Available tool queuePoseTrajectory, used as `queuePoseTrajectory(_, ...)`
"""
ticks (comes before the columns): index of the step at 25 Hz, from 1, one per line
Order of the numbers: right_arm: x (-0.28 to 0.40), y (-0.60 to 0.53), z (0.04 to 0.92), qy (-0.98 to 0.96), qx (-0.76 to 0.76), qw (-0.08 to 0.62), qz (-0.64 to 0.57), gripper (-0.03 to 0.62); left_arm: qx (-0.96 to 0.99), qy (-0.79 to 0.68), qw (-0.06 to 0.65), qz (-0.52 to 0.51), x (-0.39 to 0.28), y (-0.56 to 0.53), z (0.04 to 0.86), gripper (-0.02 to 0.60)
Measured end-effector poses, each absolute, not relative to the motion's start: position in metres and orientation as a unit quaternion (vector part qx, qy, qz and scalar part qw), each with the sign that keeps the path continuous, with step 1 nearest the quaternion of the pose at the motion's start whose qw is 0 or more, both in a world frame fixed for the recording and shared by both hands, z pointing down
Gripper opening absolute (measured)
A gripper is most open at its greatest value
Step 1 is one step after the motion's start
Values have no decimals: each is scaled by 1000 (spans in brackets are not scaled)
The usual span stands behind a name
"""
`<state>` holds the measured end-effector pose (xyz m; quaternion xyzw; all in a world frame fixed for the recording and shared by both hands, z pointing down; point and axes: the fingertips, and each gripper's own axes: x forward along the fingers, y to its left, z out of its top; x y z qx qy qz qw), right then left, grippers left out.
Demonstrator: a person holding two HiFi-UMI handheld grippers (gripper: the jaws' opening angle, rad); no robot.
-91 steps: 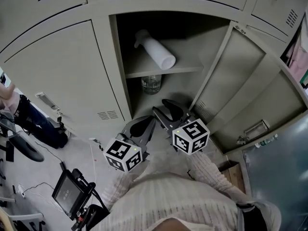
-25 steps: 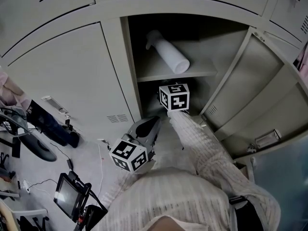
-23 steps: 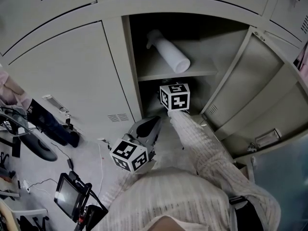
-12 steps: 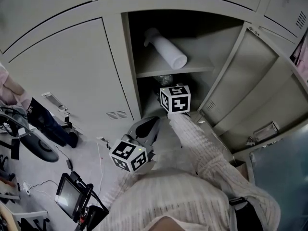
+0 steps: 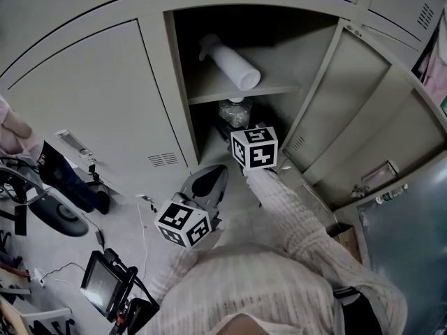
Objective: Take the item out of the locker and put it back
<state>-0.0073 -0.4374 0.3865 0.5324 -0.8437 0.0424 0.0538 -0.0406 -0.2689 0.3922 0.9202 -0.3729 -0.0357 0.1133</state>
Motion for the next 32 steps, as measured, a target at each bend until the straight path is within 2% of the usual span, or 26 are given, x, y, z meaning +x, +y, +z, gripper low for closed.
queuePoseTrajectory(32, 15, -350, 384, -867, 494, 39, 52, 429, 918, -373, 132, -36, -38, -241, 397, 7)
